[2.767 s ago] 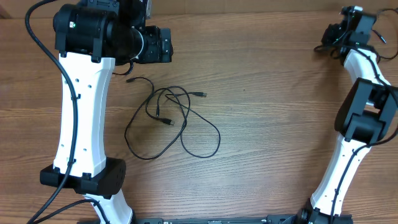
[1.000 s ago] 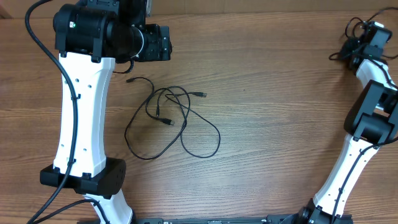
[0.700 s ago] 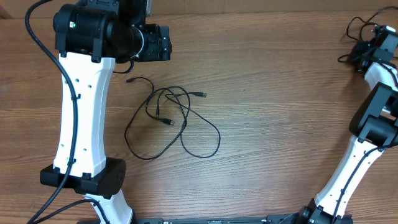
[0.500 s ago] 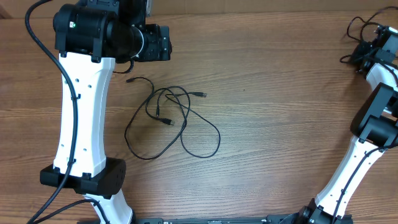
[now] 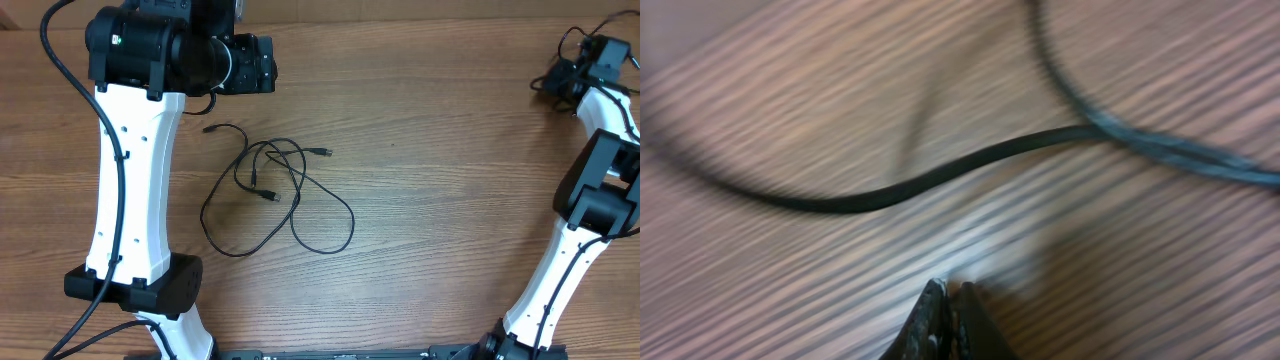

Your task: Untangle cables

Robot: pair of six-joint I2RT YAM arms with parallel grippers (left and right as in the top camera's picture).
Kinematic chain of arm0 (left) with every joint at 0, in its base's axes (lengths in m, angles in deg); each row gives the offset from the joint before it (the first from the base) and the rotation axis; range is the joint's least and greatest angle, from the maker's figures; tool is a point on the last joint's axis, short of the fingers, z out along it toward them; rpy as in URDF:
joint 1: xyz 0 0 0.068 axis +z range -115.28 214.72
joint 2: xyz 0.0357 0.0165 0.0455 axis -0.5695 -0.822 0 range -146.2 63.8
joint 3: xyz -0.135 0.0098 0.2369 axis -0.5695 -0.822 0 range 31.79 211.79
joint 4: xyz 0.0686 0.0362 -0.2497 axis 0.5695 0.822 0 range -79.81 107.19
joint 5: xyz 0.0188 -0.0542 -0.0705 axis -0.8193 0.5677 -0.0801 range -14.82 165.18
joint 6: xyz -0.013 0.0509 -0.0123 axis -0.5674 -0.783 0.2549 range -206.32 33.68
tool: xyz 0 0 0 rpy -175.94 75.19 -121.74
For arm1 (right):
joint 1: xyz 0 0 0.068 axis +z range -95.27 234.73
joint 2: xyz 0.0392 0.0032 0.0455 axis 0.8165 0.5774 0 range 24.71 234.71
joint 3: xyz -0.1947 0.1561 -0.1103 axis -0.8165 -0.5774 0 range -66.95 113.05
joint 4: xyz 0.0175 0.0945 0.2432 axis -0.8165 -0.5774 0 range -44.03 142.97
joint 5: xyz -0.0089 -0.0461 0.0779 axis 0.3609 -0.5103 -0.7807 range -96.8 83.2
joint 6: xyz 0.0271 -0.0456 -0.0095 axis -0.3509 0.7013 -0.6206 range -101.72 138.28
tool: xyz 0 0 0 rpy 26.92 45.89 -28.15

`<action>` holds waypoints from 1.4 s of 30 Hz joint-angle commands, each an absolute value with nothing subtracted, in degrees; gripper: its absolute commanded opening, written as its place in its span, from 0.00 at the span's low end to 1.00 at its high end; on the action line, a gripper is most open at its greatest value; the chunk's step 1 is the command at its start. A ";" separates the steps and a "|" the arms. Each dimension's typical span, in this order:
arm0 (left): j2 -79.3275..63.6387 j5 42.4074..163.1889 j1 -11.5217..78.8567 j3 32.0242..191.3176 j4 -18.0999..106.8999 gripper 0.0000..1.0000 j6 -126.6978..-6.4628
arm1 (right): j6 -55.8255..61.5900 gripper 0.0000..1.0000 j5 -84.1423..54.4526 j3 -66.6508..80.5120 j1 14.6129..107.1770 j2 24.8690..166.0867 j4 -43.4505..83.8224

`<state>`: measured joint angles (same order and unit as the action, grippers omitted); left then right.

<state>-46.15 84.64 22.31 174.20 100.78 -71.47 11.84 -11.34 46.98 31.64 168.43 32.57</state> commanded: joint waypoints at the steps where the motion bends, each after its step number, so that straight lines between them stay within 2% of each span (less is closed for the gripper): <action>1: -46.80 85.09 21.83 173.90 100.89 0.79 -71.07 | 10.53 0.04 -12.17 46.81 33.13 161.34 31.13; 6: -46.80 85.07 21.83 173.92 102.73 0.78 -71.12 | 8.94 0.04 -18.18 46.81 35.55 156.25 25.97; 12: -46.80 83.78 21.83 173.90 103.36 0.73 -70.83 | -6.19 0.04 -23.77 46.81 38.00 151.86 17.55; 17: -46.80 82.27 21.83 173.90 103.32 0.73 -70.88 | -16.22 0.04 -36.32 46.81 39.84 151.05 10.47; 24: -46.80 81.29 21.83 173.90 103.34 0.74 -70.92 | -19.35 0.04 -46.20 46.79 45.39 151.05 0.94; 29: -46.80 77.82 21.83 173.90 101.52 0.72 -70.81 | -5.10 0.04 -54.42 46.79 51.79 151.03 0.11; 33: -46.80 76.11 21.96 173.90 99.88 0.73 -68.27 | 7.34 0.04 -54.13 46.81 57.71 150.57 -1.03; 42: -46.80 74.49 22.01 173.90 100.21 0.81 -68.60 | 33.29 0.04 -32.82 46.81 71.13 149.02 -9.35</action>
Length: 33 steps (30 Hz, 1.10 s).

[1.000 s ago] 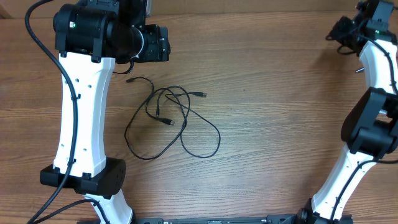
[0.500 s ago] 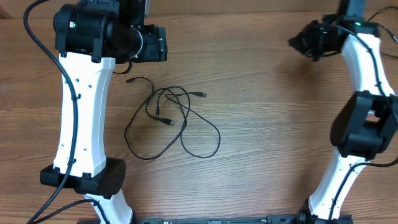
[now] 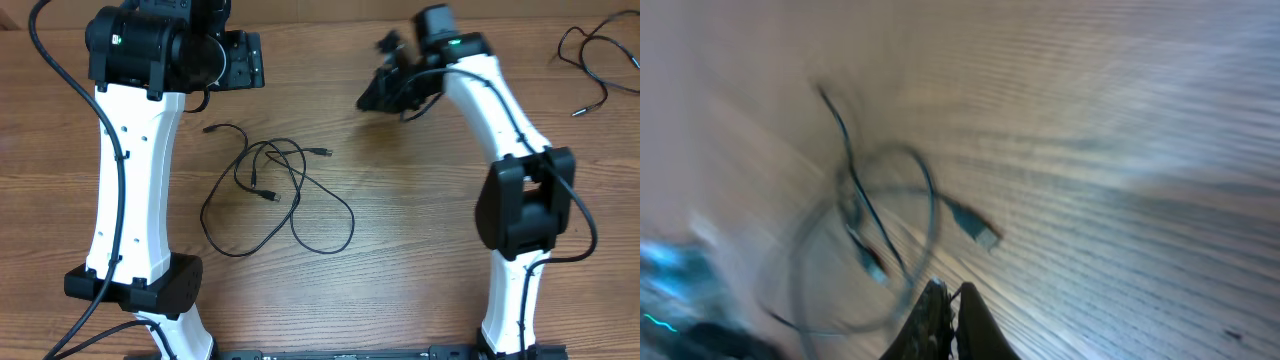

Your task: Untangle cables

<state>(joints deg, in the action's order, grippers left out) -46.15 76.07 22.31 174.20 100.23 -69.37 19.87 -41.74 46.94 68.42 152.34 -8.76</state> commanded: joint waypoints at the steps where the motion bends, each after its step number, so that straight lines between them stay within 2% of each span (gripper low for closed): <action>1: -46.80 74.52 21.98 173.90 100.21 0.82 -68.58 | 34.66 0.04 -31.82 46.81 72.51 149.02 -9.57; 8: -48.01 72.42 22.01 173.90 100.15 0.85 -68.56 | 49.52 0.04 -32.12 46.81 80.99 148.99 -13.75; 15: -49.08 70.80 24.06 173.92 97.61 0.83 -65.83 | 49.87 0.04 -26.53 46.81 86.11 148.40 -15.34; 16: -49.06 71.72 24.87 173.92 97.09 0.82 -65.10 | 49.87 0.07 -26.33 46.81 86.68 148.14 -15.30; 17: -49.06 72.81 25.64 173.92 96.69 0.82 -65.06 | 49.85 0.16 -26.31 46.81 87.31 147.75 -15.10; 19: -49.06 76.53 28.02 173.92 95.93 0.82 -65.10 | 49.61 0.40 -26.35 46.81 88.29 147.05 -14.60; 21: -49.06 78.36 29.53 173.92 95.62 0.81 -65.13 | 49.55 0.41 -26.35 46.81 88.90 146.85 -14.71; 23: -49.06 79.94 31.27 173.92 95.56 0.80 -65.19 | 47.80 0.47 -26.35 46.81 89.52 146.85 -14.71; 27: -49.06 83.02 33.70 173.92 95.77 0.76 -66.18 | 45.50 0.47 -26.44 46.81 90.37 146.85 -15.06; 33: -49.06 83.70 34.12 173.92 96.15 0.77 -67.23 | 45.50 0.45 -31.14 46.79 90.41 146.85 -15.12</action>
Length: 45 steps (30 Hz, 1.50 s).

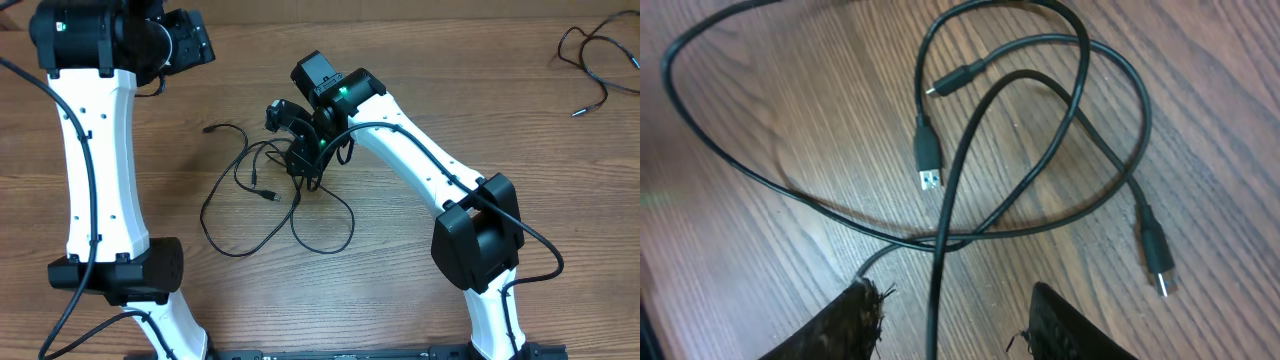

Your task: Untangle cables

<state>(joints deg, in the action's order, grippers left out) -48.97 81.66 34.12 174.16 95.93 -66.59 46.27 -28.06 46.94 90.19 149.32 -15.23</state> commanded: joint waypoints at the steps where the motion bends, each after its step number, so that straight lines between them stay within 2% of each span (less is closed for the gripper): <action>1: -49.06 83.70 34.12 173.92 96.19 0.79 -67.75 | 45.53 0.43 -31.31 46.79 90.41 146.87 -15.06; 3: -49.06 83.26 34.18 173.92 96.15 0.88 -68.36 | 45.57 0.43 -31.23 46.72 90.39 146.98 -14.58; 12: -49.06 79.65 34.18 173.92 96.28 0.89 -68.43 | 45.59 0.44 -30.86 46.13 90.35 147.51 -13.22; 20: -49.06 79.04 34.18 173.92 96.74 0.91 -69.63 | 45.57 0.43 -30.86 39.36 90.35 147.62 -9.83; 22: -49.06 79.06 34.47 173.92 96.71 0.91 -69.63 | 45.53 0.15 -30.88 36.27 90.35 147.62 -7.19; 24: -49.06 79.11 34.49 173.92 96.71 0.91 -69.61 | 44.54 0.04 -30.92 35.29 90.35 147.62 -5.27; 30: -49.06 79.24 34.40 173.92 97.24 0.91 -69.63 | 33.98 0.04 -31.10 34.90 90.35 147.62 3.87; 33: -49.06 79.24 34.40 173.92 98.40 0.87 -69.63 | 29.55 0.04 -31.40 34.90 90.15 147.62 4.26; 43: -49.06 79.02 34.42 173.92 99.47 0.89 -70.11 | 28.98 0.04 -26.40 40.34 89.71 143.92 5.05; 45: -49.06 78.65 34.42 173.92 99.49 0.84 -70.09 | 28.94 0.04 -25.35 42.79 89.54 142.26 4.53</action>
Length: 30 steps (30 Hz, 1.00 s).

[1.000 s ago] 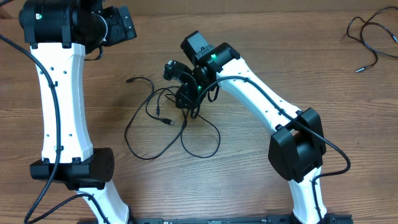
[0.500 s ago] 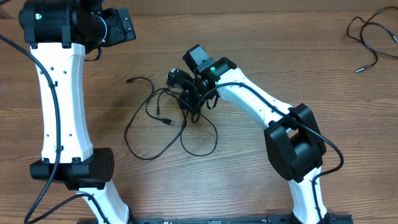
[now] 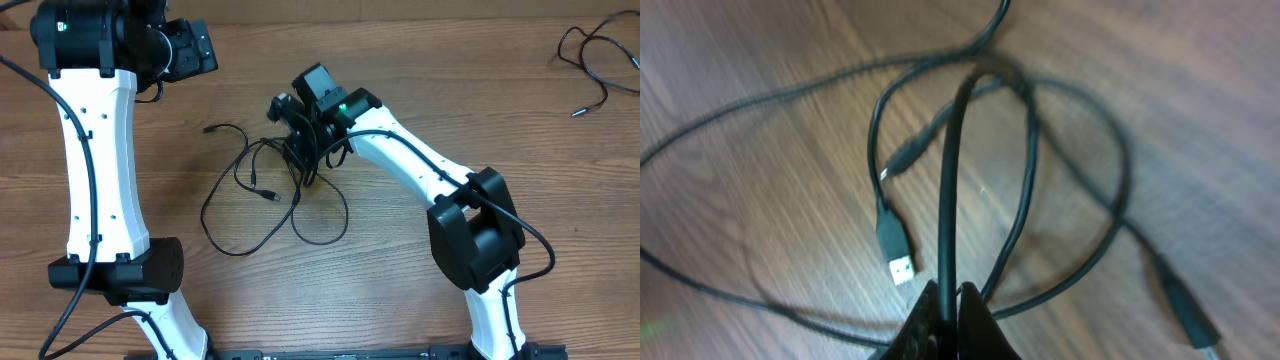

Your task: Untangle cables

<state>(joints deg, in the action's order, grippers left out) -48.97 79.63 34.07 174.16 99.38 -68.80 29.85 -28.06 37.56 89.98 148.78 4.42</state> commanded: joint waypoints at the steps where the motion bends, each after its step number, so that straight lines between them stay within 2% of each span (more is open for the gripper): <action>1: -49.06 78.12 34.42 173.92 99.49 0.80 -70.07 | 28.70 0.04 -24.78 43.99 89.39 141.32 4.26; 8: -49.06 76.22 34.42 173.92 99.91 0.79 -70.11 | 24.24 0.04 -16.39 51.05 87.51 134.22 4.07; 11: -49.06 76.22 34.42 173.92 99.86 0.87 -70.09 | 24.52 0.04 -14.46 53.13 86.33 131.03 5.20; 17: -49.08 76.22 34.42 173.92 99.84 0.90 -70.09 | 25.50 0.04 -13.74 55.44 83.72 127.84 8.11; 25: -49.08 76.35 34.42 173.92 99.91 0.97 -71.12 | 31.36 0.04 -13.72 56.10 81.19 123.07 18.25; 30: -49.08 76.74 34.16 173.92 99.93 0.97 -71.12 | 32.10 0.04 -13.68 56.10 79.20 121.02 23.93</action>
